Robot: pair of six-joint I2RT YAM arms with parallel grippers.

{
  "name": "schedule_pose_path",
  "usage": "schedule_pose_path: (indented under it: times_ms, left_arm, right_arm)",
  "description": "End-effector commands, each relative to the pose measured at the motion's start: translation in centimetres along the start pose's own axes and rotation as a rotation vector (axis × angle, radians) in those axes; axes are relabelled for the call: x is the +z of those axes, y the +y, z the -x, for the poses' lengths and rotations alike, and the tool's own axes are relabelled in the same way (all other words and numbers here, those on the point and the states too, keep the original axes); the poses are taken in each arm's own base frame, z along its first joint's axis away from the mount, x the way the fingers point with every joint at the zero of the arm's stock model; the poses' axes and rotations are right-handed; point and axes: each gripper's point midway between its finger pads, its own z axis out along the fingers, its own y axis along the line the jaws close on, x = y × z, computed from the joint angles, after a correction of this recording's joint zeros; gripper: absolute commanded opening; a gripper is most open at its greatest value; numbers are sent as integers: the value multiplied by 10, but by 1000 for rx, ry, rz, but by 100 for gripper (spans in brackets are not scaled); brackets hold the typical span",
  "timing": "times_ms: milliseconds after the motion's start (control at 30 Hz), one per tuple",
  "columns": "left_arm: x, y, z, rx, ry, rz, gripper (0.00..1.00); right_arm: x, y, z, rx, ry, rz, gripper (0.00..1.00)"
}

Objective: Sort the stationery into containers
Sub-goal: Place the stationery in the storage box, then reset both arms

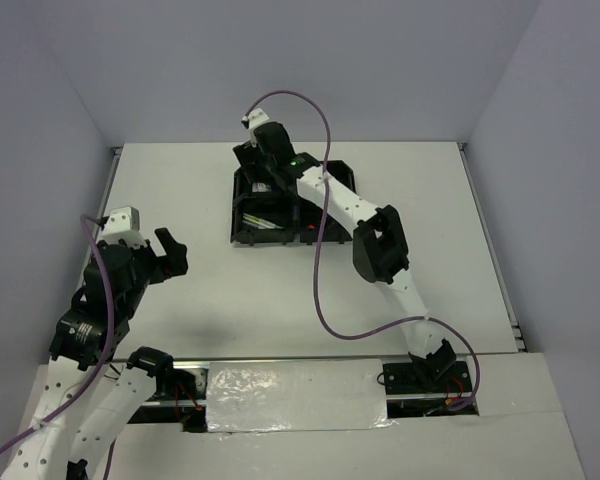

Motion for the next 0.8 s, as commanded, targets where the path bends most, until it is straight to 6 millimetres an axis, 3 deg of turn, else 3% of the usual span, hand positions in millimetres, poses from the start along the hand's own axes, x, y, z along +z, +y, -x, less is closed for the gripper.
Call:
schedule_pose_path:
  times_ms: [0,33,100,133,200,233,267,300,333,367,400,433,467,533,567,633,767]
  left_arm:
    - [0,-2,15,10,-50,-8,99]
    - [0,-1,16,6,-52,-1,99]
    - [-1,6,16,-6,-58,37,99]
    - [-2,9,18,-12,-67,52,99]
    - [-4,20,20,-34,-79,113,99]
    - [-5,23,22,-43,-86,135,99]
    - [-5,28,22,-48,-84,160,99]
    - [-6,33,23,-57,-88,190,99]
    - [-6,36,24,-62,-89,205,99]
    - [-6,38,24,-65,-93,215,99]
    - [-7,40,25,-67,-94,226,99]
    - [-8,41,26,-69,-100,230,99]
    - [-9,42,26,-68,-102,233,99]
    - [-13,46,28,-71,-112,254,99]
    - [-14,46,30,-78,-119,257,99]
    - [-17,47,31,-84,-133,257,99]
    - [-22,51,35,-92,-153,274,99]
  right_arm:
    - [-47,-14,64,64,-107,-21,100]
    - [-78,-21,86,89,-130,-18,100]
    - [-106,-26,68,160,-73,-34,100]
    - [-146,-34,63,187,-82,-36,100]
    - [-191,-46,57,258,-108,-53,100]
    - [-234,-53,45,294,-129,-57,100]
    - [-259,-62,43,316,-153,-70,100]
    - [-281,-71,34,329,-160,-106,100]
    - [-321,-81,18,356,-171,-122,100]
    - [-339,-87,10,370,-176,-136,100]
    - [-350,-92,-21,373,-118,-169,100]
    - [-367,-97,-30,382,-120,-176,100]
    - [-400,-107,-29,406,-179,-177,100]
    - [-422,-114,-63,395,-131,-204,100]
    - [-447,-122,-67,417,-175,-209,100]
    - [-468,-134,-91,430,-151,-265,100]
    - [-505,-142,-115,469,-198,-261,100]
